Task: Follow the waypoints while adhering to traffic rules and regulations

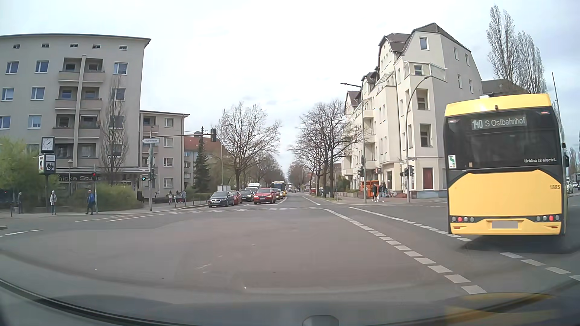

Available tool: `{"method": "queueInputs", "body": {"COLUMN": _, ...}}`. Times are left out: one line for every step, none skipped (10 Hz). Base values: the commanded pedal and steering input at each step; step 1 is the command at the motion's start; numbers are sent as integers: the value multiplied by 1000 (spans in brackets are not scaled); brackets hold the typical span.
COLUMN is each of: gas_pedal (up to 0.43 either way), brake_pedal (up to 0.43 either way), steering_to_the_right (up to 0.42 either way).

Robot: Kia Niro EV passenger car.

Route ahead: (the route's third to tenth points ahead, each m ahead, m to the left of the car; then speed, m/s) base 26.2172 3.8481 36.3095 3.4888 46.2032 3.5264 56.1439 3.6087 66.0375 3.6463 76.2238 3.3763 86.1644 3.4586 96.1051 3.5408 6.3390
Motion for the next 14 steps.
{"method": "queueInputs", "body": {"gas_pedal": 280, "brake_pedal": 0, "steering_to_the_right": 48}}
{"method": "queueInputs", "body": {"gas_pedal": 280, "brake_pedal": 0, "steering_to_the_right": 45}}
{"method": "queueInputs", "body": {"gas_pedal": 268, "brake_pedal": 0, "steering_to_the_right": 35}}
{"method": "queueInputs", "body": {"gas_pedal": 248, "brake_pedal": 0, "steering_to_the_right": 23}}
{"method": "queueInputs", "body": {"gas_pedal": 240, "brake_pedal": 0, "steering_to_the_right": 17}}
{"method": "queueInputs", "body": {"gas_pedal": 228, "brake_pedal": 0, "steering_to_the_right": 16}}
{"method": "queueInputs", "body": {"gas_pedal": 220, "brake_pedal": 0, "steering_to_the_right": 15}}
{"method": "queueInputs", "body": {"gas_pedal": 197, "brake_pedal": 0, "steering_to_the_right": 9}}
{"method": "queueInputs", "body": {"gas_pedal": 197, "brake_pedal": 0, "steering_to_the_right": 2}}
{"method": "queueInputs", "body": {"gas_pedal": 197, "brake_pedal": 0, "steering_to_the_right": -3}}
{"method": "queueInputs", "body": {"gas_pedal": 177, "brake_pedal": 0, "steering_to_the_right": -3}}
{"method": "queueInputs", "body": {"gas_pedal": 150, "brake_pedal": 0, "steering_to_the_right": -3}}
{"method": "queueInputs", "body": {"gas_pedal": 150, "brake_pedal": 0, "steering_to_the_right": -3}}
{"method": "queueInputs", "body": {"gas_pedal": 138, "brake_pedal": 0, "steering_to_the_right": -3}}
